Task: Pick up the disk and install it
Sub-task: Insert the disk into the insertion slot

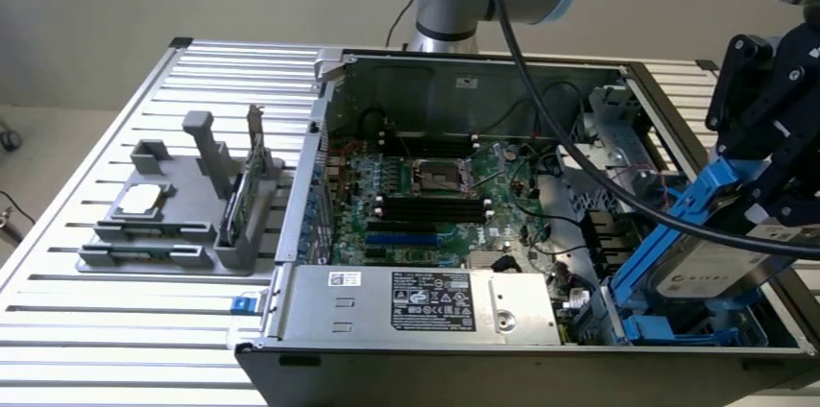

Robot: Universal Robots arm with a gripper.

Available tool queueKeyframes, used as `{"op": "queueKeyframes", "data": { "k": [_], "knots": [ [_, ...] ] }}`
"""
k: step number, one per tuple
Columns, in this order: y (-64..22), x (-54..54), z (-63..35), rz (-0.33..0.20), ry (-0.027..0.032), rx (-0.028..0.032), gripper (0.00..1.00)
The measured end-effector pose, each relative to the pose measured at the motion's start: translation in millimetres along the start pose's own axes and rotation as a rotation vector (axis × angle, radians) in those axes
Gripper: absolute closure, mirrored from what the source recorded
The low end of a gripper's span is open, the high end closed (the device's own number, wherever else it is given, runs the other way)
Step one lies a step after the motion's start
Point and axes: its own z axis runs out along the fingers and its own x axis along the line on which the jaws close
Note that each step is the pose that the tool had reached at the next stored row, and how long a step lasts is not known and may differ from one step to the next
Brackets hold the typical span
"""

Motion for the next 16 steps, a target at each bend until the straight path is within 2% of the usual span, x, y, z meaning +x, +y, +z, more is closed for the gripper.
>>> {"op": "queueKeyframes", "data": {
  "k": [16],
  "knots": [
    [-0.5, -2.0, 13.6, 0.000, 0.0003, 0.0003, 0.67]
  ]
}}
